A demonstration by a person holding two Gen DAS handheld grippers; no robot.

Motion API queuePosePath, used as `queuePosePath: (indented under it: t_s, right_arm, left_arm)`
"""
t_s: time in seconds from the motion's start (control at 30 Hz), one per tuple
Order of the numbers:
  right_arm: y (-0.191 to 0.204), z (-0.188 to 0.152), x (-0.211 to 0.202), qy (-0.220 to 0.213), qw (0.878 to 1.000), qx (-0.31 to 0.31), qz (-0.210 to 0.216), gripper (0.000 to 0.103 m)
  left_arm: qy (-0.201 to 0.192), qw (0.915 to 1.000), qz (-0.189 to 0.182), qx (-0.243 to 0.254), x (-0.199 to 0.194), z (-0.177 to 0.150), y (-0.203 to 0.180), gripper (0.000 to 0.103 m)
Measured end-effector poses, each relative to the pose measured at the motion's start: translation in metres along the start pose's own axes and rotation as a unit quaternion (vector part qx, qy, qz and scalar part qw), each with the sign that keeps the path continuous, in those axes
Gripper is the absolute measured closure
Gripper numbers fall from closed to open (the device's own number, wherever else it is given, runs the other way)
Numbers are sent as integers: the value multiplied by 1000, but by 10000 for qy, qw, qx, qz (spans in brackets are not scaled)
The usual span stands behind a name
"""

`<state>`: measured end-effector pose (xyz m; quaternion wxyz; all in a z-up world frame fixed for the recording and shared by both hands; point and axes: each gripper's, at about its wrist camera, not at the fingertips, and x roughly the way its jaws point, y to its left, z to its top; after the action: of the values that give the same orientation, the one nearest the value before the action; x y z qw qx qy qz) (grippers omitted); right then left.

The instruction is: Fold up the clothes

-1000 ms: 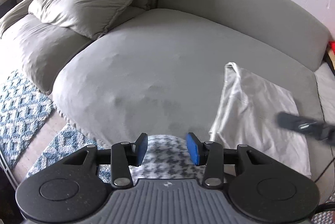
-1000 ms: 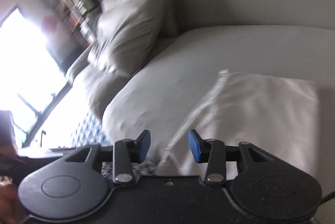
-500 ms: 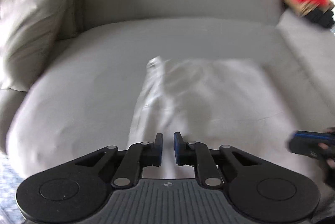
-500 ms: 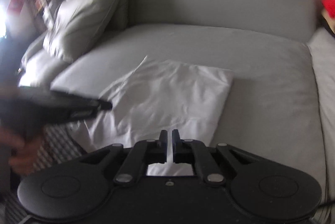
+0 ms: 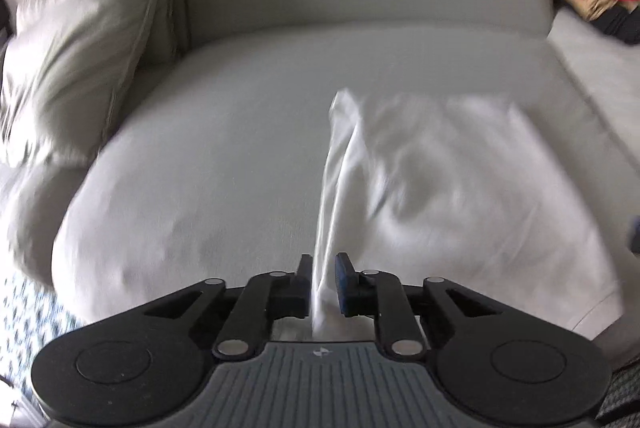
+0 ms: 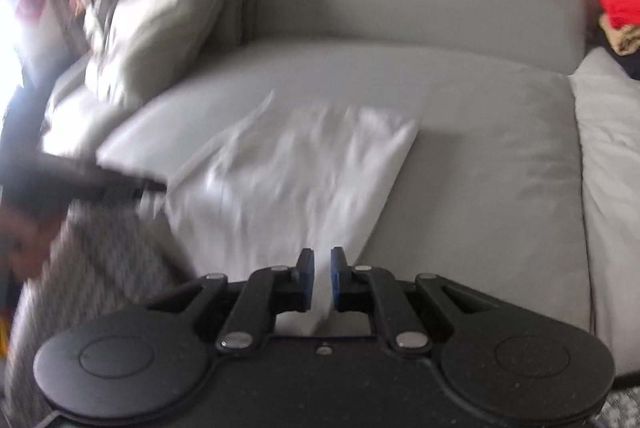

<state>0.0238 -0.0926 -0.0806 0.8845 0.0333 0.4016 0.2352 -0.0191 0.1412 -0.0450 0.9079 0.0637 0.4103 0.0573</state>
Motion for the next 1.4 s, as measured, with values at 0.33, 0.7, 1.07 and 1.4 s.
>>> queuePosePath:
  t_s: [0.33,0.7,1.07,1.4]
  right_arm:
    - [-65,22,119,-41,9653,2307,1226,96]
    - [-133,30,105,-1214,9283,3487,442,97]
    - [-108,50,189,-452,9385,3110,1433,103]
    - [-146,43,155,-1369,9132,3805,-507,100]
  left_arm:
    - [-207,9988,-450,-55,76,38,-27,83]
    - [-826,9958,-293,-266,77,72,0,87]
    - [-448,9977,-507,101,175,84,-36,83]
    - [-84,9912,837,-1019,180,83,15,88]
